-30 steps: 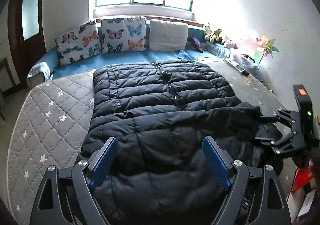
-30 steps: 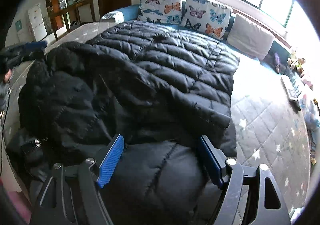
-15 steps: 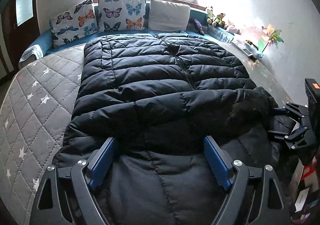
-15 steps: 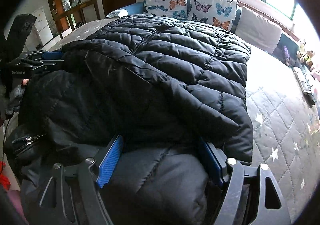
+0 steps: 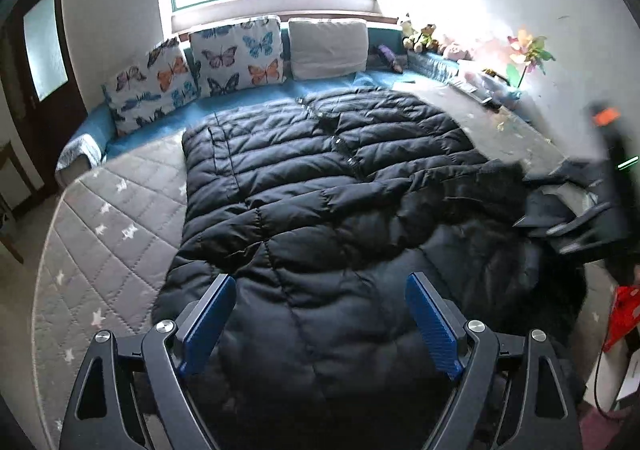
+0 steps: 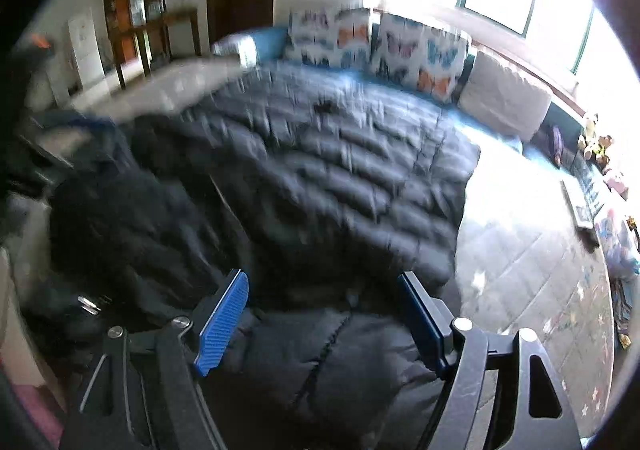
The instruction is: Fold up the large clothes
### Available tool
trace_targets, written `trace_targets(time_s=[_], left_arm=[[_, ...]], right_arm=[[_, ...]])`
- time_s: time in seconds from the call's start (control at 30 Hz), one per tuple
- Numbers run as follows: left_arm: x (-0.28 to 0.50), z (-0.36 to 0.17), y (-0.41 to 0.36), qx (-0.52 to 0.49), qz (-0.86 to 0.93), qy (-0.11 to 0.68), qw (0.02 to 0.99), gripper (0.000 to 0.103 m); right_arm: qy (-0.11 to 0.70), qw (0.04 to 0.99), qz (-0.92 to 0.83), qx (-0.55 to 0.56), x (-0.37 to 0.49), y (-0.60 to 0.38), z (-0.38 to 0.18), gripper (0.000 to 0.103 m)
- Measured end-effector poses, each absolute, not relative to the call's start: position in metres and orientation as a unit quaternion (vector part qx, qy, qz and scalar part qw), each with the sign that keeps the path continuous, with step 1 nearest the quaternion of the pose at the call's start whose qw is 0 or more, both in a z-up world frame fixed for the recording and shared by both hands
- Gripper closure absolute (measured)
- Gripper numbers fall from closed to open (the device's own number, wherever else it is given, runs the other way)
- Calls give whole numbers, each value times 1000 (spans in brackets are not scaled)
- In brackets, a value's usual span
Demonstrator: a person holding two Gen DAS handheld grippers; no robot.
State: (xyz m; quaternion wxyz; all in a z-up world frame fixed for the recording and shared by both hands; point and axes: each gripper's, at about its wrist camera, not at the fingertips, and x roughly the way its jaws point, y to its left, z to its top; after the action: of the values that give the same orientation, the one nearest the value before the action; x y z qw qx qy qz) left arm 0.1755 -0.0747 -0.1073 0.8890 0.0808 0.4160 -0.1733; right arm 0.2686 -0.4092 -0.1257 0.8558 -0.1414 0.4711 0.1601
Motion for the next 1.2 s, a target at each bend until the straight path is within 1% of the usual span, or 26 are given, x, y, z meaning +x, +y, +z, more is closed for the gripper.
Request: trace_targets(time_s=[0.07, 0.2, 0.27, 0.5, 0.6, 0.73, 0.83, 0.93, 1.07, 1.13, 1.2], left_arm=[[164, -98, -69, 83, -168, 409, 893, 11], [157, -81, -49, 70, -152, 407, 898, 11], [161, -72, -36, 55, -144, 412, 898, 10], [197, -48, 7, 29, -101, 438, 893, 10], [222, -41, 24, 22, -87, 457, 885, 10], [257, -27, 46, 17, -77, 474, 877, 10], [288, -14, 59, 8, -71, 482, 873, 10], [330, -3, 73, 6, -66, 495, 866, 10], [392, -4, 81, 12, -53, 503, 862, 10], [419, -11, 84, -6, -60, 507, 860, 10], [448, -24, 84, -24, -65, 512, 857, 10]], right_arm=[[467, 860, 171, -116, 269, -416, -134, 19], [471, 856, 176, -119, 268, -418, -115, 19], [472, 855, 178, -121, 270, -421, -105, 19], [466, 862, 177, -88, 286, -444, -64, 19], [476, 858, 186, -49, 302, -457, -50, 19], [477, 861, 167, -52, 325, -470, -32, 19], [497, 850, 173, -15, 347, -486, -23, 19], [512, 844, 161, -12, 378, -501, -17, 19], [530, 834, 150, 12, 419, -516, -25, 19], [535, 832, 146, 20, 442, -523, -37, 19], [542, 826, 148, 51, 468, -531, -58, 19]])
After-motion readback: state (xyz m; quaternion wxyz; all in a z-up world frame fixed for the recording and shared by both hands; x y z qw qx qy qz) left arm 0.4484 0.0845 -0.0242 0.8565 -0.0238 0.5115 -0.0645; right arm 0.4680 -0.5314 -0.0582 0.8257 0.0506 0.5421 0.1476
